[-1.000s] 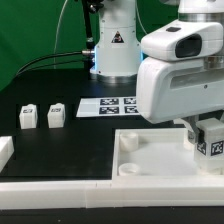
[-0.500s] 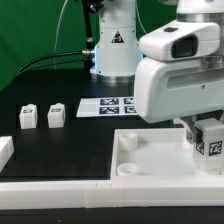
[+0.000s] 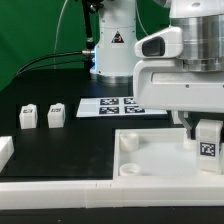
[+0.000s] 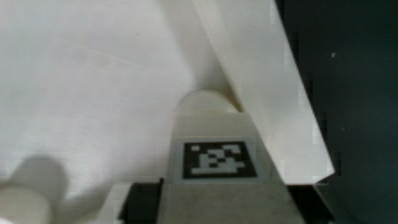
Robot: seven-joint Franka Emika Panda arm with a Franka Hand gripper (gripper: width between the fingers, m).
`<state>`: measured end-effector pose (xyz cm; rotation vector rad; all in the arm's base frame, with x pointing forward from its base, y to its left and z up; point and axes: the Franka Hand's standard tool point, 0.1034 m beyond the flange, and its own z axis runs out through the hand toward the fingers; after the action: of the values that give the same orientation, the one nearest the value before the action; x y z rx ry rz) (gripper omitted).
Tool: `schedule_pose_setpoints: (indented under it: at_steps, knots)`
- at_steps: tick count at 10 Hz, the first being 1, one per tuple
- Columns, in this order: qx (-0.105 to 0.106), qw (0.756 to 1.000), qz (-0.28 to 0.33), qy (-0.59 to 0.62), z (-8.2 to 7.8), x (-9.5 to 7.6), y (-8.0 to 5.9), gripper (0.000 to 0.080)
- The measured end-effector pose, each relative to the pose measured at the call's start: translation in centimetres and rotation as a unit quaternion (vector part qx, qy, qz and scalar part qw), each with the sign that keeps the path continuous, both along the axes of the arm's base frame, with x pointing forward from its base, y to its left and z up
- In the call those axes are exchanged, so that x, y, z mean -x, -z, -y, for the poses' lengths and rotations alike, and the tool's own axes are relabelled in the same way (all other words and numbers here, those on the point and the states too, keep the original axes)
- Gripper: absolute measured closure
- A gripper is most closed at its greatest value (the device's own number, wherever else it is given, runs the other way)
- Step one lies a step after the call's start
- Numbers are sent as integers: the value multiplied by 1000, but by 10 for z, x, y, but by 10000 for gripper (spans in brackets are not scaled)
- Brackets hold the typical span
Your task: Assemble one leg
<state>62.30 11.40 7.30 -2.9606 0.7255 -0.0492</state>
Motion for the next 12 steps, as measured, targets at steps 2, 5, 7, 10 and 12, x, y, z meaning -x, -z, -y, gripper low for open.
schedule_pose_setpoints:
  at_steps: [2, 5, 7, 10, 12]
  knots:
    - [-7, 993, -10, 119, -1, 0, 0, 506]
    - [-23, 958, -27, 285, -7, 2, 2, 506]
    - [-34, 930, -34, 363, -10, 3, 2, 506]
    - [-38, 929, -35, 365, -10, 3, 2, 493]
    - [-37, 941, -32, 336, -11, 3, 2, 318]
